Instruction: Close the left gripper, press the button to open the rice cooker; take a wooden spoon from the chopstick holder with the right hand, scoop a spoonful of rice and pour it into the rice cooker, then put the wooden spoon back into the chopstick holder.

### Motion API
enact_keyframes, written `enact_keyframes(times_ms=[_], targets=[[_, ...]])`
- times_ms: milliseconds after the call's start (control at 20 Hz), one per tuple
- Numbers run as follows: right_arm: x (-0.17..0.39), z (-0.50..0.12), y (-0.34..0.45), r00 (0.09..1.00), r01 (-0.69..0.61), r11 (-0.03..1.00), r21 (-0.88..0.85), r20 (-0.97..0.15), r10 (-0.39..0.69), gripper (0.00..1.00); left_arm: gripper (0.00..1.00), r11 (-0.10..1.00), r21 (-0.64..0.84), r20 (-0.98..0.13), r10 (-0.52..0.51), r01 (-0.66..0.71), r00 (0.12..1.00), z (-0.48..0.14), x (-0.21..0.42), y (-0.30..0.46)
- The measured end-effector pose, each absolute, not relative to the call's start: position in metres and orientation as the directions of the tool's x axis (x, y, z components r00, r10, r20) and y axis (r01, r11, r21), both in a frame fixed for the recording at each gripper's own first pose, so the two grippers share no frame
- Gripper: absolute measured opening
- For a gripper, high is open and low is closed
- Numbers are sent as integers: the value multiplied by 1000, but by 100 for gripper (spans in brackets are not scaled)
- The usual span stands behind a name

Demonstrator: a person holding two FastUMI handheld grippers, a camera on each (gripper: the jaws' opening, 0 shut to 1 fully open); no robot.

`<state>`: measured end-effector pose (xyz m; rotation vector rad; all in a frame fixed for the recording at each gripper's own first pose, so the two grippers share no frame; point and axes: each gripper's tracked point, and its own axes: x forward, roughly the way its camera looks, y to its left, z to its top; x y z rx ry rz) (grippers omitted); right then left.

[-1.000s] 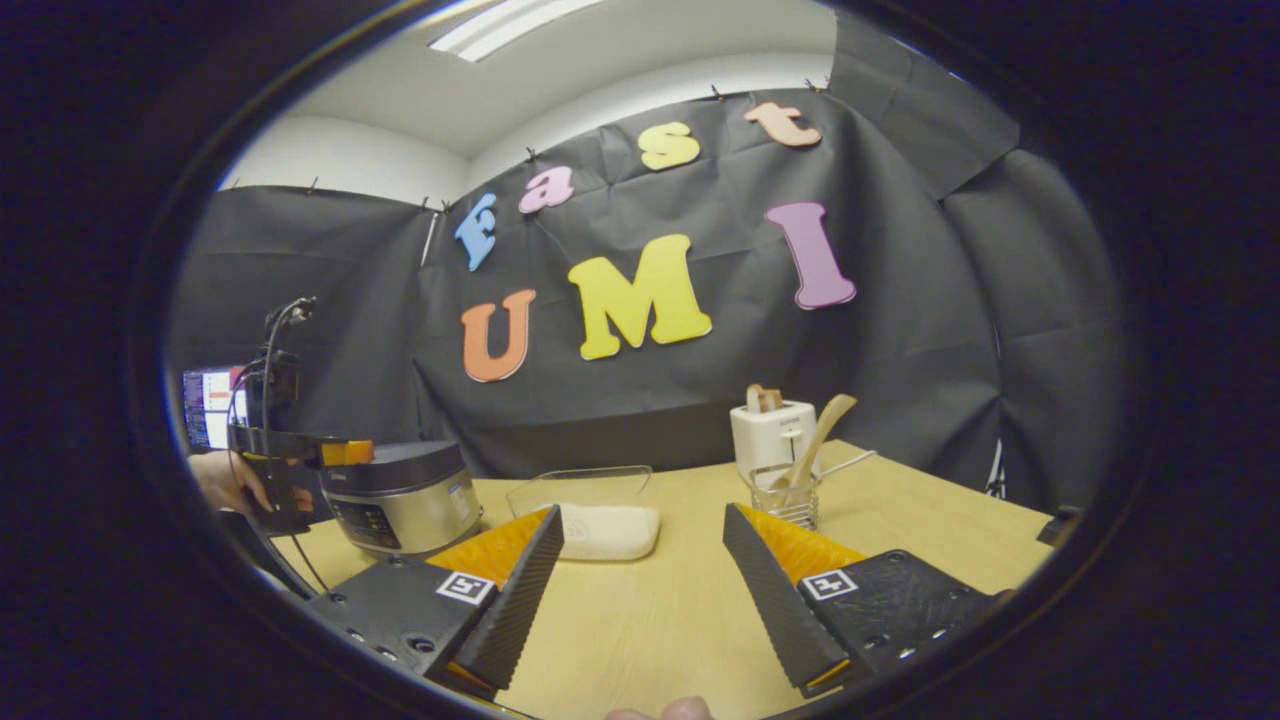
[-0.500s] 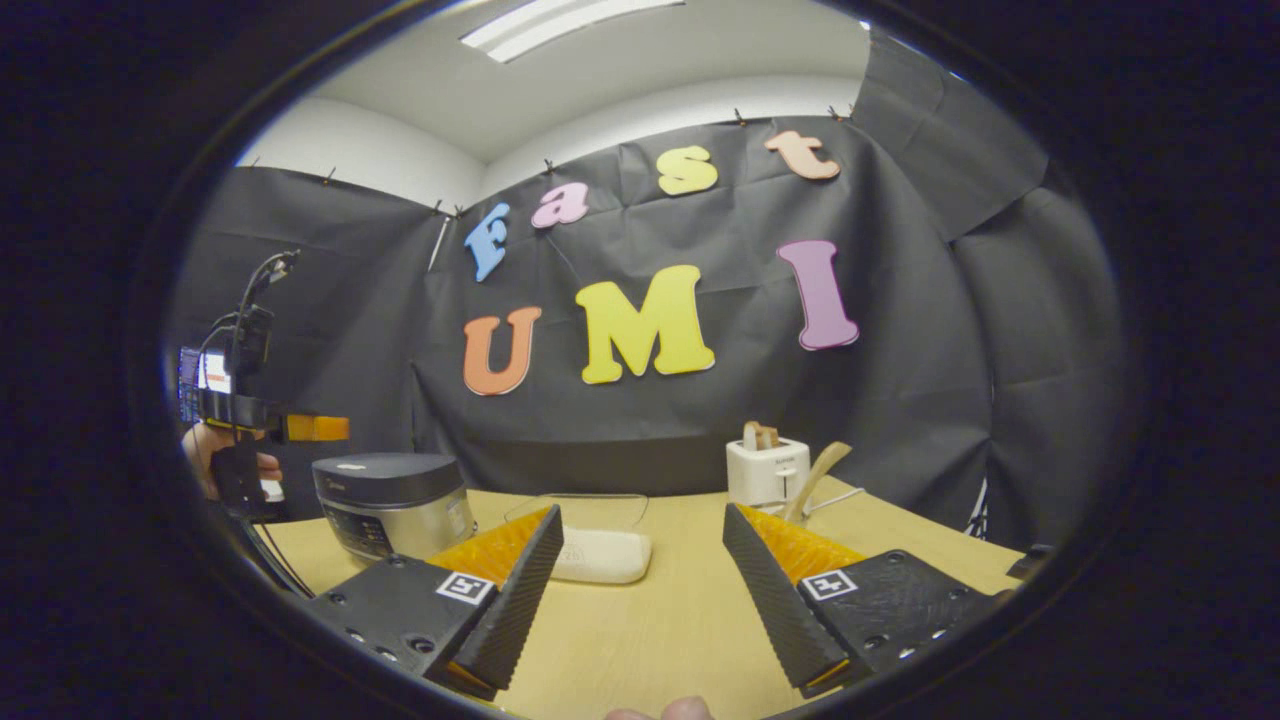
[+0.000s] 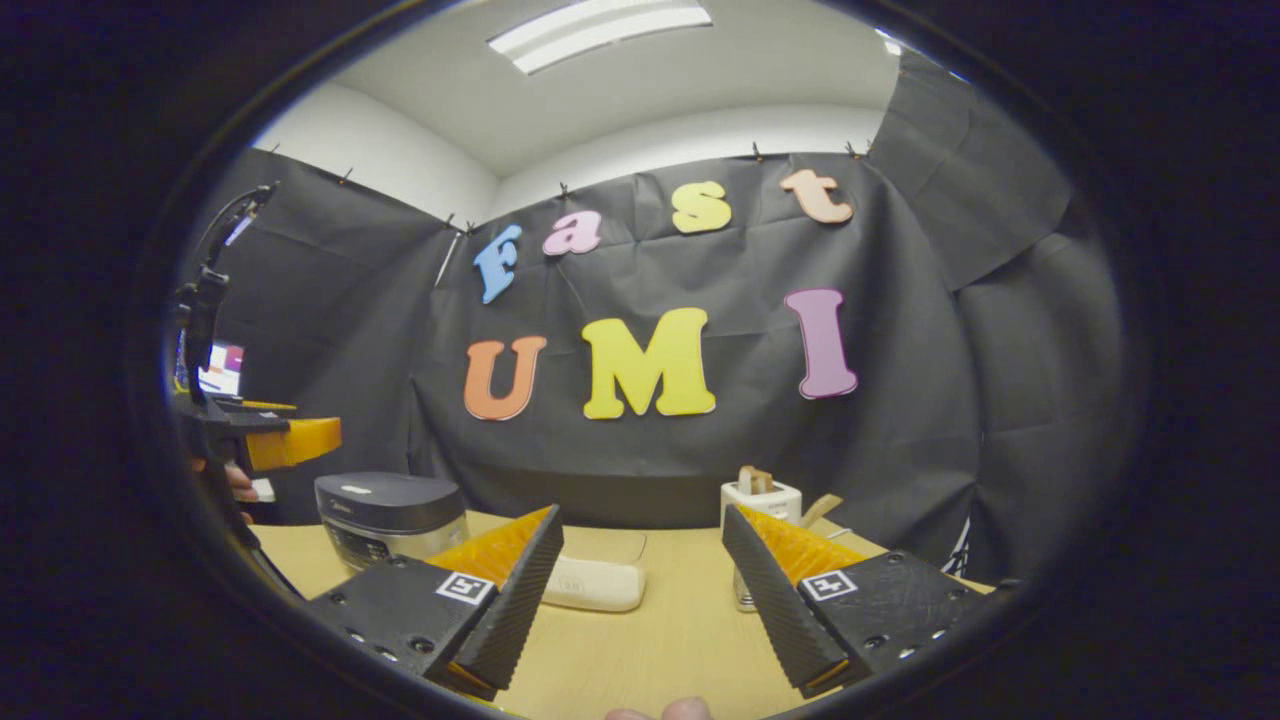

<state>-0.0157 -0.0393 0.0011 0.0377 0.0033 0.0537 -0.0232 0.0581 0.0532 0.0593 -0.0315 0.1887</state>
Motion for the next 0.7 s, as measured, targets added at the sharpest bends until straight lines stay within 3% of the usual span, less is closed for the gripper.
enact_keyframes(times_ms=[150,200,300,450,500,550,700], targets=[[-26,-3,-32,998,-56,998,27,-22,56,95,98,989,5,23,148,-148,989,40,-35,35],[-29,-1,-30,999,-50,999,15,-19,51,91,98,991,-20,14,132,-132,991,35,-39,30],[-34,5,-24,999,-48,999,0,-9,48,95,98,993,-47,3,111,-111,994,29,-46,23],[-41,9,-9,998,-57,998,-14,-15,57,95,98,994,10,22,110,-110,994,30,-54,25],[-43,7,-5,998,-59,998,-15,-29,58,91,98,993,34,32,110,-111,993,30,-57,27],[-45,8,-3,998,-53,998,-19,-33,52,95,98,993,40,44,113,-115,993,31,-59,31],[-52,15,9,999,-37,999,-26,-15,36,95,98,995,7,35,103,-103,994,31,-61,33]])
